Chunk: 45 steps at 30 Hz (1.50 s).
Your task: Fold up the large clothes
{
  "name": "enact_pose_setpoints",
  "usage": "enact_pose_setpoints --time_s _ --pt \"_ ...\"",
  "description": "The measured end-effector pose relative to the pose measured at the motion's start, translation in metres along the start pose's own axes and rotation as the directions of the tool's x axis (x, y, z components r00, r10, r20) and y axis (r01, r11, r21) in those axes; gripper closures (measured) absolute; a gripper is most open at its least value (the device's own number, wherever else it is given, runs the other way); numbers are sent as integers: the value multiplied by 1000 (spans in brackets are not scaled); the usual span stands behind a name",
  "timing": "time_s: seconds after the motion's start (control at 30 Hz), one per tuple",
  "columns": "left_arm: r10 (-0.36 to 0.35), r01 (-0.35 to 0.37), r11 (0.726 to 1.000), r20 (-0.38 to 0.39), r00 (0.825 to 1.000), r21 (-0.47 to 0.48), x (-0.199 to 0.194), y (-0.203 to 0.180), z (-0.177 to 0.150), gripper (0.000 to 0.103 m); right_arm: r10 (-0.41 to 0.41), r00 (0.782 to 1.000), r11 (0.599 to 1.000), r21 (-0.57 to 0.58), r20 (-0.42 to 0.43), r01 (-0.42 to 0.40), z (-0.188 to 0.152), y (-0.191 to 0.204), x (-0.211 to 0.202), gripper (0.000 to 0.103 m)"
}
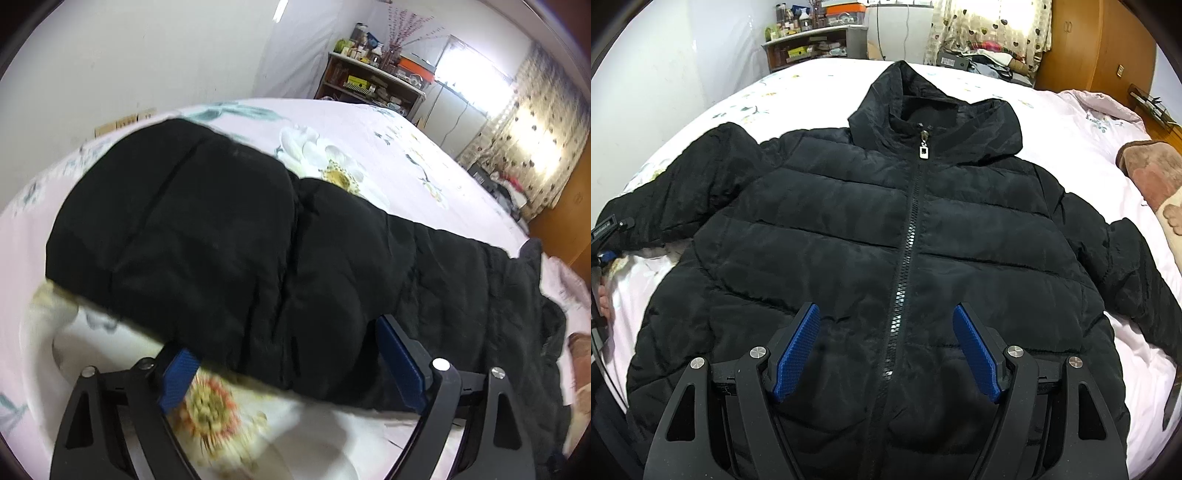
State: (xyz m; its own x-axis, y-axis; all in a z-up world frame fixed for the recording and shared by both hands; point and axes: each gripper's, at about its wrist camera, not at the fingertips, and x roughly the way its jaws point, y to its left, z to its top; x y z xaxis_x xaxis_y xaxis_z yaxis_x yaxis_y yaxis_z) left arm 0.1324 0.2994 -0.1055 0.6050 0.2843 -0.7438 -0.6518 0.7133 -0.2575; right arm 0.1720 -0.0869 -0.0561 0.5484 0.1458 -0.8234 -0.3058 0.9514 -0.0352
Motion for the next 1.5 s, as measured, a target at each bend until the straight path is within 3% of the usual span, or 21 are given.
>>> enact_pose_setpoints --time_s 0.03,0.1,0.2,0.37,0.5,0.63,0.77,0.93,1.07,1.27,1.37,1.5 --pt "21 -21 1000 11 1000 21 1 -3 1 25 -3 1000 1000 2 -1 3 1 -1 2 28" --pt "28 -29 999 21 999 40 2 -4 7 65 -13 1000 1000 15 -8 13 1 -6 4 28" --pt "17 -19 999 26 1000 44 -9 -6 15 85 -23 1000 999 29 -13 23 -1 -12 4 29" --pt "-45 39 995 61 997 92 -44 -27 35 89 -34 999 998 61 -21 35 -8 -25 -1 29" --pt "-145 128 980 107 984 154 -90 -61 53 90 -50 999 996 80 -22 51 -16 -37 -10 29" --pt "-276 236 937 130 952 257 -136 -111 67 90 -53 999 993 102 -12 54 -25 -51 -24 29" --pt "-406 350 869 100 908 349 -169 -168 68 91 -58 998 990 126 3 57 -33 -65 -38 29" --pt "-521 468 766 0 853 440 -187 -248 52 91 -75 997 985 158 32 69 -40 -86 -58 29" --pt "-576 545 678 -103 811 494 -188 -305 18 91 -89 995 978 194 42 80 -44 -107 -65 29" --pt "-608 656 575 -281 742 488 -152 -376 -43 92 -117 993 960 261 29 105 -57 -146 -63 29" --pt "-589 689 561 -363 722 459 -123 -404 -74 92 -122 992 947 300 14 113 -62 -165 -59 29" --pt "-537 696 568 -443 718 440 -83 -420 -112 91 -127 992 939 323 4 119 -68 -182 -53 29"
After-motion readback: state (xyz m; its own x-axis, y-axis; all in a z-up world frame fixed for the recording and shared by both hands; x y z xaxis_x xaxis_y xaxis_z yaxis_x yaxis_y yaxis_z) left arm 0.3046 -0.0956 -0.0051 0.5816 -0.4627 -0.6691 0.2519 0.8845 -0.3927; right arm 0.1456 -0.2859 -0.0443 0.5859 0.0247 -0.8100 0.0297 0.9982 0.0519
